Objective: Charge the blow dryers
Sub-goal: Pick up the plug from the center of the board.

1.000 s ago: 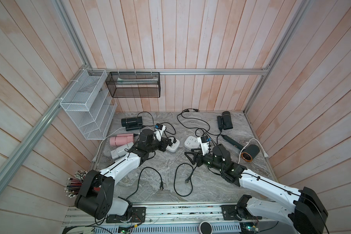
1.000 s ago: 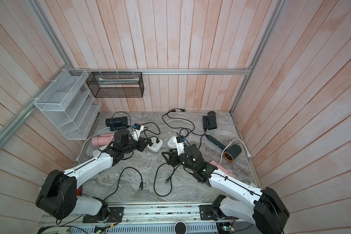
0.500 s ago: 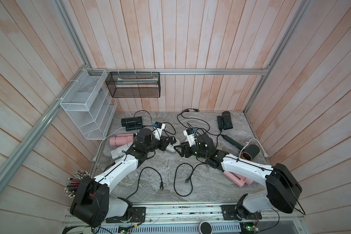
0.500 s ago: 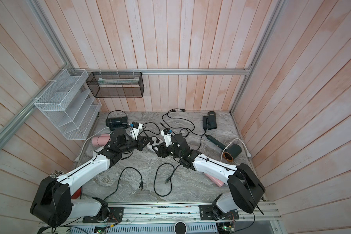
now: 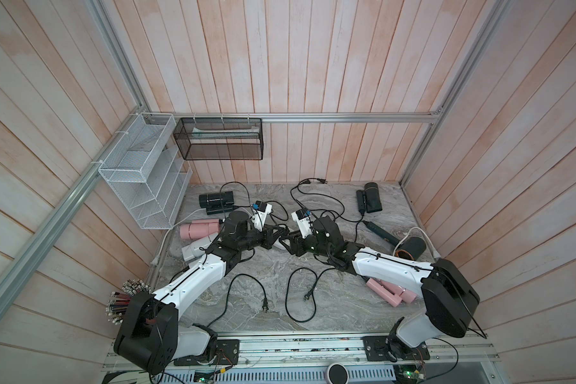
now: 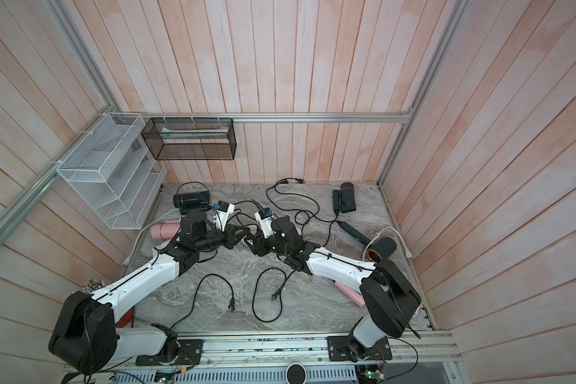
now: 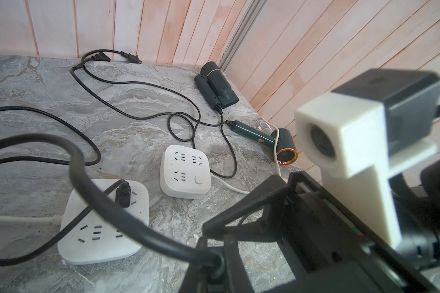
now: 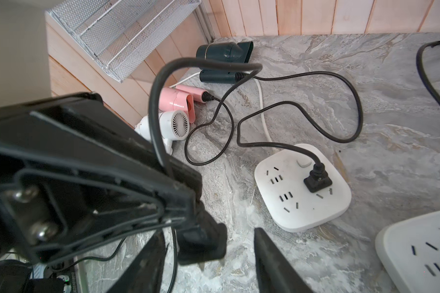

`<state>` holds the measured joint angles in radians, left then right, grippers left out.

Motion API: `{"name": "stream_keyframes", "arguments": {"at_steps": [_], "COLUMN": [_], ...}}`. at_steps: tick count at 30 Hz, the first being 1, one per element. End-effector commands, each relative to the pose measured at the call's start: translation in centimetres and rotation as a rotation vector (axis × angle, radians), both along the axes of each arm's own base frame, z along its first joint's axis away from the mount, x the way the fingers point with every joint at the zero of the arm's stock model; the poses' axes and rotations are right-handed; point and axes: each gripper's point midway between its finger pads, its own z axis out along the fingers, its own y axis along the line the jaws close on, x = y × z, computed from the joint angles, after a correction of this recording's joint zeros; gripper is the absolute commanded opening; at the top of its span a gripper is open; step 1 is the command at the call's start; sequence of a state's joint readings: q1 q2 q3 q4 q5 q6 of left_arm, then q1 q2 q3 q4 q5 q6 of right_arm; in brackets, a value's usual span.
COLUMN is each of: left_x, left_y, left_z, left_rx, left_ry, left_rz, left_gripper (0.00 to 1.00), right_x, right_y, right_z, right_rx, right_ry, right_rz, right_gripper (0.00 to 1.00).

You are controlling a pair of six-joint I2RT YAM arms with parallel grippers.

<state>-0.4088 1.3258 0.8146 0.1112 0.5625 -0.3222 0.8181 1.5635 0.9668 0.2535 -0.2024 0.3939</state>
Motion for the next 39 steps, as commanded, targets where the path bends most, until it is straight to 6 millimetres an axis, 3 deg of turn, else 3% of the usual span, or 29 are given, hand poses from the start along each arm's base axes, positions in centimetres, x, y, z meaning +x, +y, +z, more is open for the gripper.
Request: {"name": "stream_keyframes", "arguments": {"at_steps": [1, 15, 31, 39], "left_x": [-0.6, -0.5, -0.3, -0.6], "left_y": [-0.4, -0.7, 0.8, 0.2], "left_z": [0.9, 0.2, -0.2, -1.1], "left_rx": [-0.019, -0.011, -0.011, -0.002], "left_ry": [-0.002, 0.045, 0.163, 0.237], "left_rz": [-0.03, -0.055, -0.106, -0.176], "left_gripper": [0.14, 0.15, 0.32, 0.35], "right_x": [0.5, -0.1, -0.6, -0.8], "right_y": [0.4, 0.2, -0.4, -0.1], "right_z": [0.0, -0.7, -1.8, -1.9], "right_rx": [-0.02, -0.075, -0.15, -0.165], "right_ry": [-0.025, -0.07, -0.12, -0.139], "right_rz": [-0.015, -0.035, -0.039, -0.014], "right_gripper": [0.52, 0.31, 0.24, 0.24]}}
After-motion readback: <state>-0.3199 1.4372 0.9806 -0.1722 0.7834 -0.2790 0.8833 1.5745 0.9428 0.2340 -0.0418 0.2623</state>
